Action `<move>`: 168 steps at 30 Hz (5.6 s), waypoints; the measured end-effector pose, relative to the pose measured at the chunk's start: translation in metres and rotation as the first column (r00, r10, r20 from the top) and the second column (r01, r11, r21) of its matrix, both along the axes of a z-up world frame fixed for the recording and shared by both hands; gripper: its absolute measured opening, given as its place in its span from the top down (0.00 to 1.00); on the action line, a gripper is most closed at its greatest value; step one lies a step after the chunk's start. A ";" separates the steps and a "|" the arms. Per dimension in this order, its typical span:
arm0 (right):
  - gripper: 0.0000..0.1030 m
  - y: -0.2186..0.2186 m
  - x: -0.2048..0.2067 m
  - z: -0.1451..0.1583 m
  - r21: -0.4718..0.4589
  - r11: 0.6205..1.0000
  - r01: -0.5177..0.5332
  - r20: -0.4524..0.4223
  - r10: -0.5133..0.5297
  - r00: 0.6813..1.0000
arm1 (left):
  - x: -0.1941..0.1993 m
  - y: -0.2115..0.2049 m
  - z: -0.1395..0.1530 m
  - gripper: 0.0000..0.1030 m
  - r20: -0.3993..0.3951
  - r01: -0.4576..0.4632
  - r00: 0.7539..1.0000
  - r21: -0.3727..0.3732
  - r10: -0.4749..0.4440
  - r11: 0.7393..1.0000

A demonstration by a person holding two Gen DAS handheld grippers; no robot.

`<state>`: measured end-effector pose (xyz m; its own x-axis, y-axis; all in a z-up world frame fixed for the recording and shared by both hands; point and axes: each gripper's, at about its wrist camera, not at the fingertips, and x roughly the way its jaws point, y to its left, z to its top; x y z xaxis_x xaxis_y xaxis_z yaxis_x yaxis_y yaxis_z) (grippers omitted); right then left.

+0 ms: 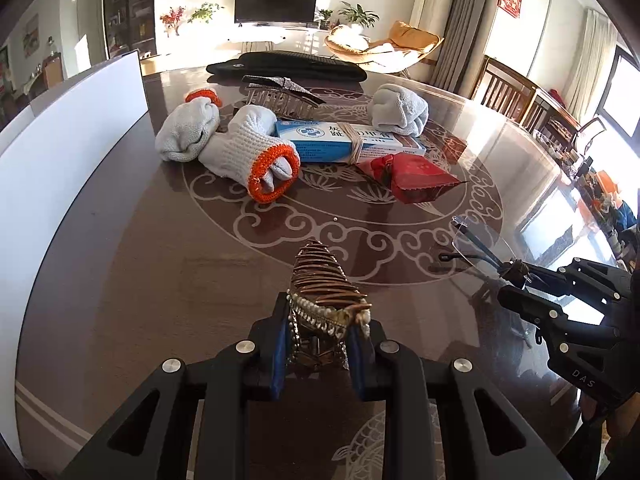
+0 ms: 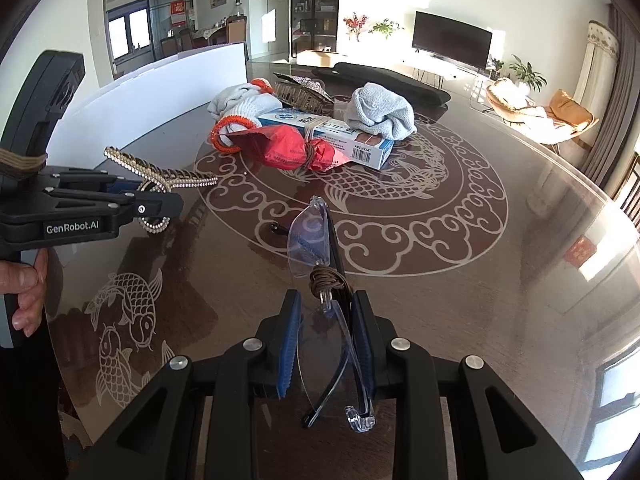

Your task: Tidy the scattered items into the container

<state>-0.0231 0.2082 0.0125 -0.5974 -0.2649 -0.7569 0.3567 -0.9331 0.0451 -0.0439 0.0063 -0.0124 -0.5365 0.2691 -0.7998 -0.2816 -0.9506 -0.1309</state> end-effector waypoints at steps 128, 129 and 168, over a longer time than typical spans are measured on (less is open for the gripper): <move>0.35 0.012 -0.004 -0.004 0.059 0.964 0.259 0.031 -0.261 0.965 | 0.014 0.012 -0.015 0.00 -0.027 -0.010 1.000 -0.125 0.007 0.992; 0.35 0.012 -0.004 -0.003 0.059 0.964 0.259 0.031 -0.261 0.965 | 0.014 0.012 -0.015 0.00 -0.027 -0.010 1.000 -0.125 0.007 0.992; 0.34 0.035 -0.062 0.028 -0.323 0.881 0.346 0.095 -0.333 0.938 | 0.013 0.013 -0.014 0.00 -0.031 -0.003 1.000 -0.125 -0.001 0.992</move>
<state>-0.0855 0.2432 0.0408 -0.6702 -0.2883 -0.6839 0.0132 -0.9260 0.3774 -0.0306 0.0191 -0.0263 -0.5621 0.1676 -0.8099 -0.2825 -0.9593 -0.0025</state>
